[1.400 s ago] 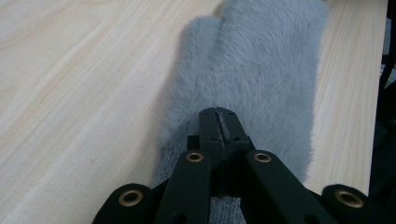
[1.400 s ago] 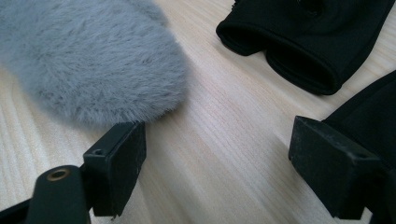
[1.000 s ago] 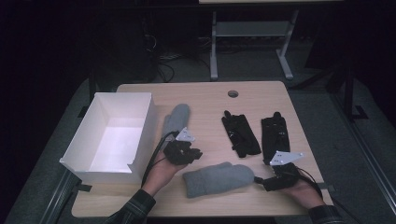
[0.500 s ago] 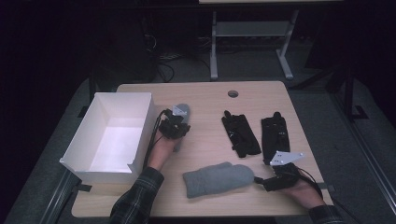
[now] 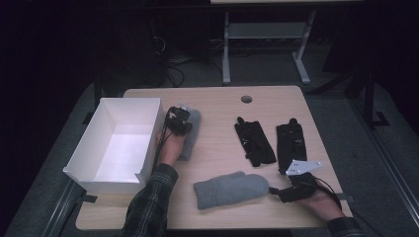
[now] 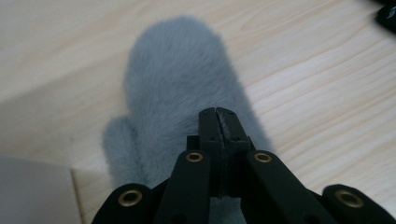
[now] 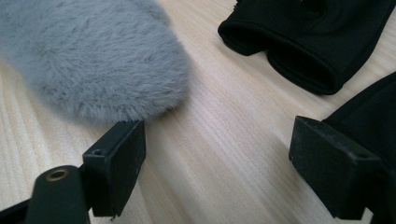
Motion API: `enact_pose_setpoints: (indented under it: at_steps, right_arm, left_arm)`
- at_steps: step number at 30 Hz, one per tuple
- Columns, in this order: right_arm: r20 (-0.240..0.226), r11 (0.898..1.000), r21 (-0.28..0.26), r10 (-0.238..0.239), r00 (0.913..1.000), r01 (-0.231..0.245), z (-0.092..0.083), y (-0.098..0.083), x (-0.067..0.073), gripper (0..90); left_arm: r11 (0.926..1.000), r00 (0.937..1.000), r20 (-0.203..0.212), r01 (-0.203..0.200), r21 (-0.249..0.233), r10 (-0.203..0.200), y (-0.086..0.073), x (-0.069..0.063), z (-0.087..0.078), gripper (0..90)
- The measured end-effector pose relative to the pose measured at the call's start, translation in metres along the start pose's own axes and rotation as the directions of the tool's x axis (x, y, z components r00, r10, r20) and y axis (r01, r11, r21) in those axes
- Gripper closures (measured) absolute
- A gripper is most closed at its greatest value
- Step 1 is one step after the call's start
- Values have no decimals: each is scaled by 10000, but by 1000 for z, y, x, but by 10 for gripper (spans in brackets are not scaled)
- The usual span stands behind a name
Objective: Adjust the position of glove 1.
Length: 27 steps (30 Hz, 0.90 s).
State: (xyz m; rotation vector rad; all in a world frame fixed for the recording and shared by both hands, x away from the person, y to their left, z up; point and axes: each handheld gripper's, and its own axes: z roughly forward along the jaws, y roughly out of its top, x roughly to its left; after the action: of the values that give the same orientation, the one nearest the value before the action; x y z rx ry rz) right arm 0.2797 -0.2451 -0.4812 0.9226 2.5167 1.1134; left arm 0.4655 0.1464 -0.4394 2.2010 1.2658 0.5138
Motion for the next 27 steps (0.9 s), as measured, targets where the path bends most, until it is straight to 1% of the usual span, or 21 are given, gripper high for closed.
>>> enact_pose_setpoints:
  at_steps: [3,5,7,8,10,11,14,15,16,17,18,19,20,21,25,26,27]
  right_arm:
    - [-3,10000,2,-2,10000,2,0,0,0,187]
    - [-3,10000,-2,-10,10000,10,0,0,0,187]
    - [1,10000,0,-3,10000,3,0,0,0,187]
    - [1,10000,0,-3,10000,3,0,0,0,187]
    - [4,10000,-4,-8,10000,8,0,0,0,187]
    - [0,10000,2,-5,10000,5,0,0,0,188]
    - [1,10000,5,-1,10000,1,0,0,0,187]
    - [3,10000,1,1,10000,-1,0,0,0,187]
    - [6,10000,0,1,10000,-1,0,0,0,187]
    - [10,10000,1,1,10000,-1,0,0,0,187]
    - [5,10000,3,0,10000,0,0,0,0,188]
    - [9,10000,0,-3,10000,3,0,0,0,188]
    - [8,10000,2,0,10000,0,0,0,0,187]
    - [10,10000,-2,-1,10000,1,0,0,0,187]
    - [18,10000,2,4,10000,-4,0,0,0,187]
    - [15,10000,5,7,10000,-7,0,0,0,187]
    - [16,10000,0,-1,10000,1,0,0,0,187]
  left_arm:
    - [9998,9996,262,52,204,-58,-3,2,7,898]
    - [9998,9994,341,38,217,-45,-4,0,9,898]
    - [9997,9991,423,-29,225,19,-4,-2,9,899]
    - [9996,9987,503,-137,230,125,-4,-3,9,899]
    - [9994,9965,790,-281,185,266,-6,-10,9,899]
    - [9990,9943,996,-413,183,393,-6,-13,8,899]
    - [9976,9880,1407,-671,169,641,-7,-20,7,899]
    - [9976,9880,1407,-671,169,641,-7,-20,7,899]
    - [9967,9841,1607,-798,175,760,-7,-23,6,899]
    - [9961,9816,1714,-872,99,842,-8,-25,6,899]
    - [9948,9742,2045,-1010,145,959,-9,-32,4,899]
    - [9938,9715,2129,-1098,160,1039,-9,-35,4,899]
    - [9938,9715,2129,-1098,160,1039,-9,-35,4,899]
    - [9920,9646,2356,-1255,136,1188,-10,-40,2,899]
    - [9884,9510,2736,-1514,62,1440,-14,-50,-1,899]
    - [9870,9469,2830,-1606,54,1526,-14,-53,-1,899]
    - [9831,9408,2919,-1828,92,1722,-15,-55,-3,899]
